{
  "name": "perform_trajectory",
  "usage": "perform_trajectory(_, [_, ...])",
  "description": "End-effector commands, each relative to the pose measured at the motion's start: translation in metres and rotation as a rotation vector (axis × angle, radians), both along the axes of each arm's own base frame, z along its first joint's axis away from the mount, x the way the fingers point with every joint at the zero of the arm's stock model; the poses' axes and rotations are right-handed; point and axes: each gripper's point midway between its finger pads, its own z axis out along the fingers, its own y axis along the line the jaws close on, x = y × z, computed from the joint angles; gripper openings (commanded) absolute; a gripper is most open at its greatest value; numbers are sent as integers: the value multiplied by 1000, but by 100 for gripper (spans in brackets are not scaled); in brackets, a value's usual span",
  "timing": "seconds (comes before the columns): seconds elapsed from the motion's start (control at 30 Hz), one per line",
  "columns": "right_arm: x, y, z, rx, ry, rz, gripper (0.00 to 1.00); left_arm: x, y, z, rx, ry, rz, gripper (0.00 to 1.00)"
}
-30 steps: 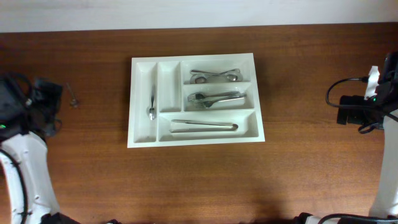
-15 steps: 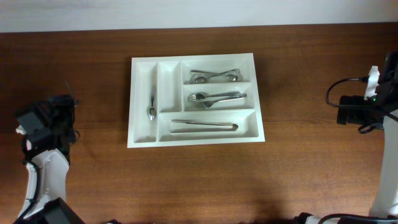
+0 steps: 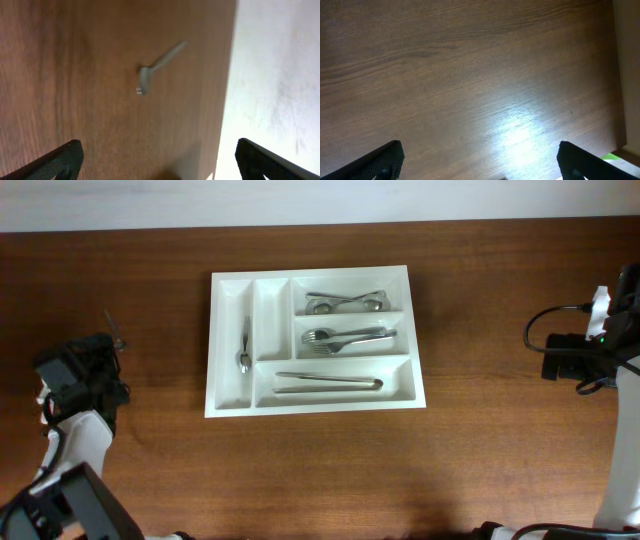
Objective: Pack container
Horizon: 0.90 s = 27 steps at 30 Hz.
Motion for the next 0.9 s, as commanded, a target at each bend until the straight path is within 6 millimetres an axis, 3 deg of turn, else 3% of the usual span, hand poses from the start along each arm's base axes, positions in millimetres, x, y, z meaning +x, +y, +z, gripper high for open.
perform_trajectory(0.0, [-4, -3, 6, -19, -15, -17, 99, -2, -6, -19, -105, 18, 43, 99])
perform_trajectory(0.27, [-4, -3, 6, -20, -15, -17, 99, -2, -11, -27, -79, 62, 69, 99])
perform_trajectory(0.63, [-4, -3, 6, -20, -15, -17, 99, -5, -14, -55, -135, 114, 115, 99])
perform_trajectory(0.87, [-4, -3, 6, -20, -15, -17, 99, 3, -8, -55, -117, 82, 118, 99])
